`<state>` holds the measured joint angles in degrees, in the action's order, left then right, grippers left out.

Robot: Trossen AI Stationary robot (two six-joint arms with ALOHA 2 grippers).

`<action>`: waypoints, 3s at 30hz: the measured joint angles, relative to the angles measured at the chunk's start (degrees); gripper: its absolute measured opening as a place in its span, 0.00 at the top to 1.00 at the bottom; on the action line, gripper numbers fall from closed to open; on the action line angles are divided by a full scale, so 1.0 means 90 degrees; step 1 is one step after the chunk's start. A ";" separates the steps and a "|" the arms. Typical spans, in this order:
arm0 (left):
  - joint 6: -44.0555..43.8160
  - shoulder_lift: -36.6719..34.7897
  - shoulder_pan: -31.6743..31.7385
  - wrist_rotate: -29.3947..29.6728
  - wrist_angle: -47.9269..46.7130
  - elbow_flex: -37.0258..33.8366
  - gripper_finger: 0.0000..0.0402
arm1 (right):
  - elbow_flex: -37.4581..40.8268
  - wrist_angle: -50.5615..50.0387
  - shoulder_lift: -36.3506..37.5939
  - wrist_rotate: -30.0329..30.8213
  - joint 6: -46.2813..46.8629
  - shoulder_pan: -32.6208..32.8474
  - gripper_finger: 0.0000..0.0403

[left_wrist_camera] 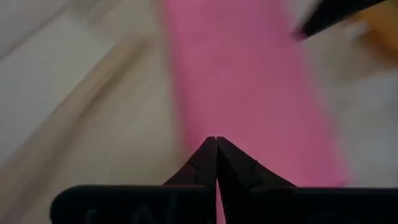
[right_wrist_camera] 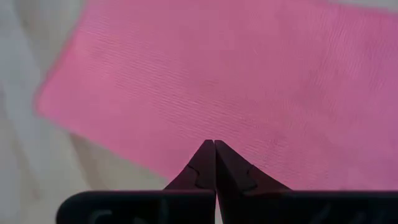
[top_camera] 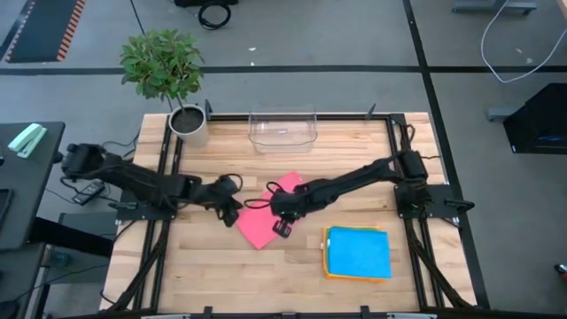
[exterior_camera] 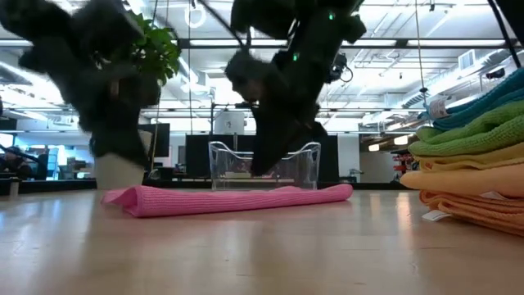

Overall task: Fold microfiber towels
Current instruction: Fold the pink towel on the table

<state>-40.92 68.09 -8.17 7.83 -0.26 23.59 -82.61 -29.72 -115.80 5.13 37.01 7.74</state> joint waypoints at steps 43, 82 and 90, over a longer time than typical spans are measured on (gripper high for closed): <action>-0.0059 -0.0429 0.0040 -0.1842 -0.1202 0.0285 0.98 | -0.0016 -0.0003 -0.0043 0.0756 0.0777 -0.0140 0.99; -0.2468 0.1820 -0.1348 -0.1547 0.2228 0.0256 0.94 | 0.0013 0.1041 -0.0239 0.0232 0.1760 0.0753 0.99; -0.3202 0.1818 -0.1371 -0.1281 0.2179 0.0263 0.78 | 0.0005 0.0874 0.0073 0.0017 0.1038 0.0005 0.99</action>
<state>-69.74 84.44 -20.51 -3.70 19.35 25.96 -82.56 -21.86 -115.14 5.28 46.36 7.78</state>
